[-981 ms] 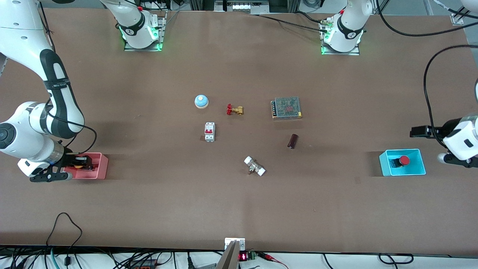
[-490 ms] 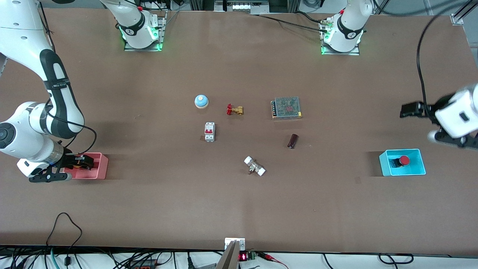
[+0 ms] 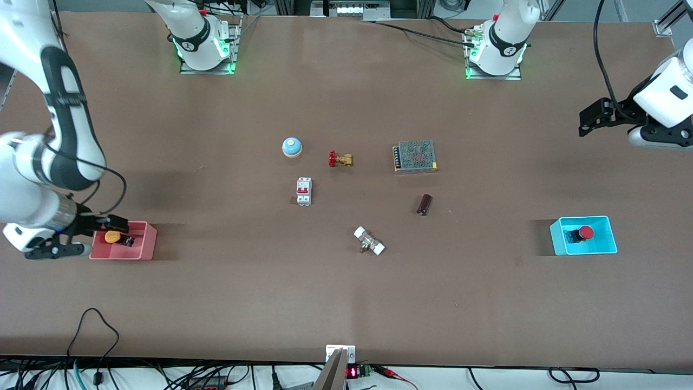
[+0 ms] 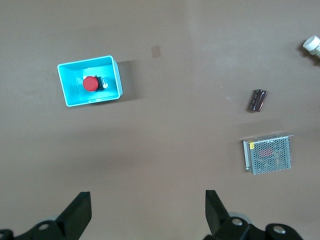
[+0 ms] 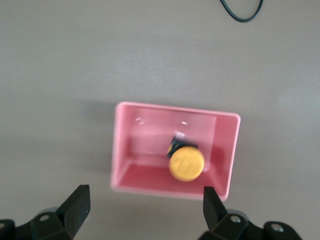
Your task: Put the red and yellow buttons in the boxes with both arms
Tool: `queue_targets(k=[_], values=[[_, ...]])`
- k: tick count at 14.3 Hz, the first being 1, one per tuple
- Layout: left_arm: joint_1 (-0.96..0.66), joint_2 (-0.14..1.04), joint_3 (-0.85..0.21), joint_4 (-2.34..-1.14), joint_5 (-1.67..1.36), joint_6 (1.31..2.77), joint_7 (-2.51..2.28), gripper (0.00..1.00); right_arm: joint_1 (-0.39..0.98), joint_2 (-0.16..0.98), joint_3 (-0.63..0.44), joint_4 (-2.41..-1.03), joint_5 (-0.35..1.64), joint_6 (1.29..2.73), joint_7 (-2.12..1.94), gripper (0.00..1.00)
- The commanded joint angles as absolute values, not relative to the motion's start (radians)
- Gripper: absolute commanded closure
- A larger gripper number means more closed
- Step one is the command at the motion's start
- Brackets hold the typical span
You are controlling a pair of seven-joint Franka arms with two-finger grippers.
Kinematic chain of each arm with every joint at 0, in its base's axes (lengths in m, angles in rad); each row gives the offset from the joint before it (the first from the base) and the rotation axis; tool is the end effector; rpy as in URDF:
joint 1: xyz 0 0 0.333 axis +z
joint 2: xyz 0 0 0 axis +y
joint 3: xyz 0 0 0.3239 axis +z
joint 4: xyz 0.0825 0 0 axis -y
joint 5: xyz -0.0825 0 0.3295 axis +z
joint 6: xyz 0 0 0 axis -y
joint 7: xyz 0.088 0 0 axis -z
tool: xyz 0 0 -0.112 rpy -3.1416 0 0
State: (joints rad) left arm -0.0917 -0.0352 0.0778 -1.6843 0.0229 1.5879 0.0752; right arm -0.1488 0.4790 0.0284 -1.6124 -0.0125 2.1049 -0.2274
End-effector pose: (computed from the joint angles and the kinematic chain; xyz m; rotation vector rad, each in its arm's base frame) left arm 0.4870 -0.0035 0.5989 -3.1187 0.1409 0.0966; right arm 0.6339 -0.0800 0.3794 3.1366 0.1727 0.0218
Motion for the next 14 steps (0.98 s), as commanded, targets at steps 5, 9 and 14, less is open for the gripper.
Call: queue_targets(k=[5,9,14], values=[[-0.051,-0.041,0.04,-1.697,0.002,1.574,0.106,0.0,-0.072,0.197,0.044,-1.629,0.002,1.847,-0.007,0.0],[-0.051,-0.037,0.041,-1.66,0.012,1.542,0.106,0.0,-0.04,0.056,0.046,-1.638,0.0,1.712,0.018,0.0],[-0.026,-0.044,0.051,-1.655,0.012,1.516,0.118,0.0,0.026,0.006,0.029,-1.637,-0.005,1.631,0.026,0.0]])
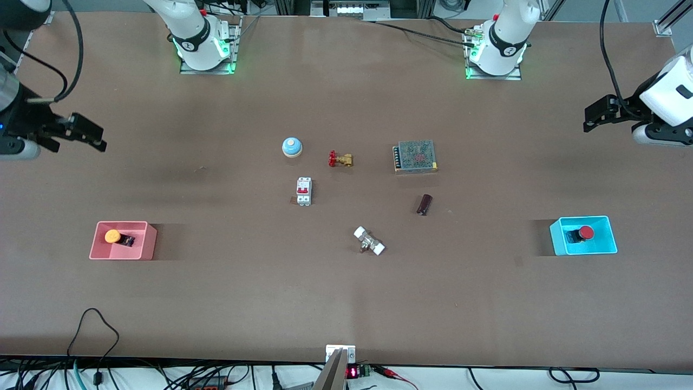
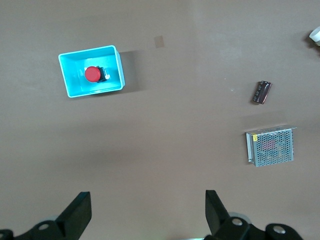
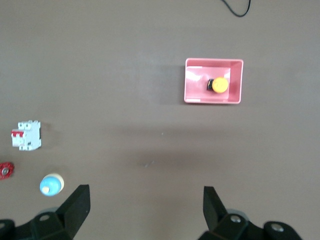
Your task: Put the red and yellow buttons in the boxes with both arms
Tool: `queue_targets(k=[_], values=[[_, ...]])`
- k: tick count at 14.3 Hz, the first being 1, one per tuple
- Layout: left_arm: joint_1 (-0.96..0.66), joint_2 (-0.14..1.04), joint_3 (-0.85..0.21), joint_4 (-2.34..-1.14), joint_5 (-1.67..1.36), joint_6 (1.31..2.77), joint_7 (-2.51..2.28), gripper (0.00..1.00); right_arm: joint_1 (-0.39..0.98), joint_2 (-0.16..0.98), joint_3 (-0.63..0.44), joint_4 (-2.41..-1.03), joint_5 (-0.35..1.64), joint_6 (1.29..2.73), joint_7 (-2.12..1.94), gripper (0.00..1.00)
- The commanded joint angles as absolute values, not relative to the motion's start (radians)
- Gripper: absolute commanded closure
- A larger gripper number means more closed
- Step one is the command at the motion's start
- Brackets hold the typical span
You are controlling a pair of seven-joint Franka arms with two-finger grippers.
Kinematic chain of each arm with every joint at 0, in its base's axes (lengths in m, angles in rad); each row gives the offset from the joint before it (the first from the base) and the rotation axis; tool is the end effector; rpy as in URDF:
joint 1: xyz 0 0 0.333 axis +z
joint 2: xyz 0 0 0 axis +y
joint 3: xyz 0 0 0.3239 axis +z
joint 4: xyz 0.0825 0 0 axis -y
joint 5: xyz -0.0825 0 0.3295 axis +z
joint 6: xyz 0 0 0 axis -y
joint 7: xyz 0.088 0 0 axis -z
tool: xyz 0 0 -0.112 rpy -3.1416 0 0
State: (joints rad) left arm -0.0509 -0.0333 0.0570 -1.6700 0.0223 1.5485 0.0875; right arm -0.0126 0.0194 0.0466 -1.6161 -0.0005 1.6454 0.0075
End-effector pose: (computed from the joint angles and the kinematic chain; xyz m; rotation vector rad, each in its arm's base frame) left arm 0.4837 0.0060 0.6008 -3.1196 0.1280 0.1392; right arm 0.5117 0.0171 0.6051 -3.1407 -0.0417 -0.0156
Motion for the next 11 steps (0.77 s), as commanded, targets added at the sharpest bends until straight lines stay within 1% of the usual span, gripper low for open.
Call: queue_targets(k=[1,4,11], values=[[-0.023,-0.044,0.052,-1.654,0.011,1.503,0.12,0.0,0.044,0.006,0.003,-1.635,-0.005,1.631,0.023,0.0],[-0.023,-0.04,0.049,-1.634,0.012,1.502,0.117,0.0,0.051,0.006,-0.003,-1.635,-0.005,1.629,0.02,0.0],[-0.023,-0.038,0.045,-1.632,0.012,1.491,0.117,0.0,0.043,0.017,0.002,-1.614,-0.021,1.594,0.018,0.0]])
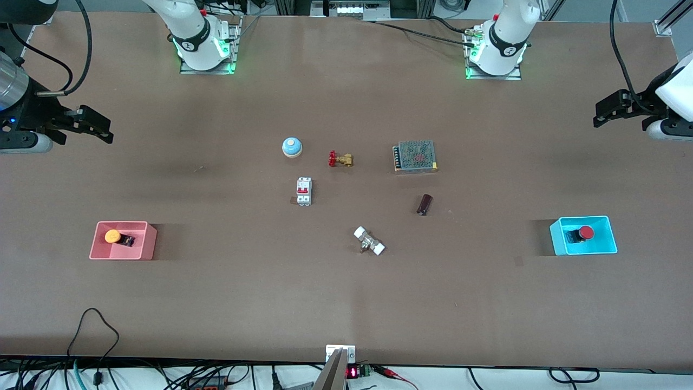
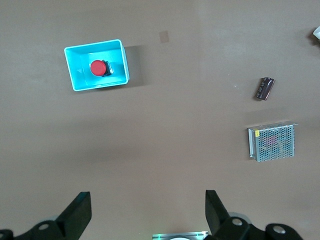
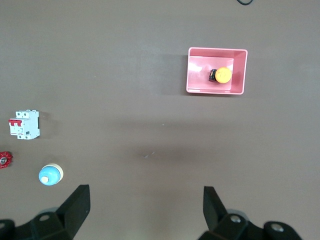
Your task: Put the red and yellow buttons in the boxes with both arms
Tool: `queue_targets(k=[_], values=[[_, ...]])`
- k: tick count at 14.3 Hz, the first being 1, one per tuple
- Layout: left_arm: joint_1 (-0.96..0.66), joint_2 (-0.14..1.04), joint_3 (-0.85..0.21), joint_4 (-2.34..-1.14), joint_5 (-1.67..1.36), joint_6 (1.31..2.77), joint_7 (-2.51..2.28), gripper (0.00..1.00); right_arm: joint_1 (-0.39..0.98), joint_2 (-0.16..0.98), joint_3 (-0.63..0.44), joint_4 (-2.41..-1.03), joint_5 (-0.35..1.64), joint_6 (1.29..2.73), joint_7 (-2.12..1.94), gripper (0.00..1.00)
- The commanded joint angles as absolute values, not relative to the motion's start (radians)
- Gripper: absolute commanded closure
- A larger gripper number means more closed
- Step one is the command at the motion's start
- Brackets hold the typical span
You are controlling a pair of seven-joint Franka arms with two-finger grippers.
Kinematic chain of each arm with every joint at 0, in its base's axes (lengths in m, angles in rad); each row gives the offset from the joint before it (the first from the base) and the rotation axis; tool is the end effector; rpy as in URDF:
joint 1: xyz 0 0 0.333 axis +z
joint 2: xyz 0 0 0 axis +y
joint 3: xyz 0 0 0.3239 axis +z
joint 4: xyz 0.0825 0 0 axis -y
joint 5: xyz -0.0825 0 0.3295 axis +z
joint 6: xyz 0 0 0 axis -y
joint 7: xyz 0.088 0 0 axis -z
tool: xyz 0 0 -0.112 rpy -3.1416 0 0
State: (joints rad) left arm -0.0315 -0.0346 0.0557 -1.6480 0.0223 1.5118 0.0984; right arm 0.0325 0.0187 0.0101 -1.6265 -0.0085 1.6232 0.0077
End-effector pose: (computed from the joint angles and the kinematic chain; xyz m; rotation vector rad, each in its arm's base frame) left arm 0.4799 0.0147 0.6076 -3.1212 0.1158 0.1605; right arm 0.5084 0.0207 0.5992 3.1321 0.0555 -0.0341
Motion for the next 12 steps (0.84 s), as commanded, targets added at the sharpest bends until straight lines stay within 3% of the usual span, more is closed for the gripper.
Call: queue_targets(k=[1,12], values=[[-0.023,-0.04,0.041,-1.631,0.012,1.491,0.115,0.0,0.043,0.02,0.002,-1.606,-0.021,1.591,0.018,0.0],[-0.025,-0.021,0.041,-1.628,0.012,1.497,0.106,0.0,0.04,0.044,0.002,-1.585,-0.02,1.592,0.018,0.0]])
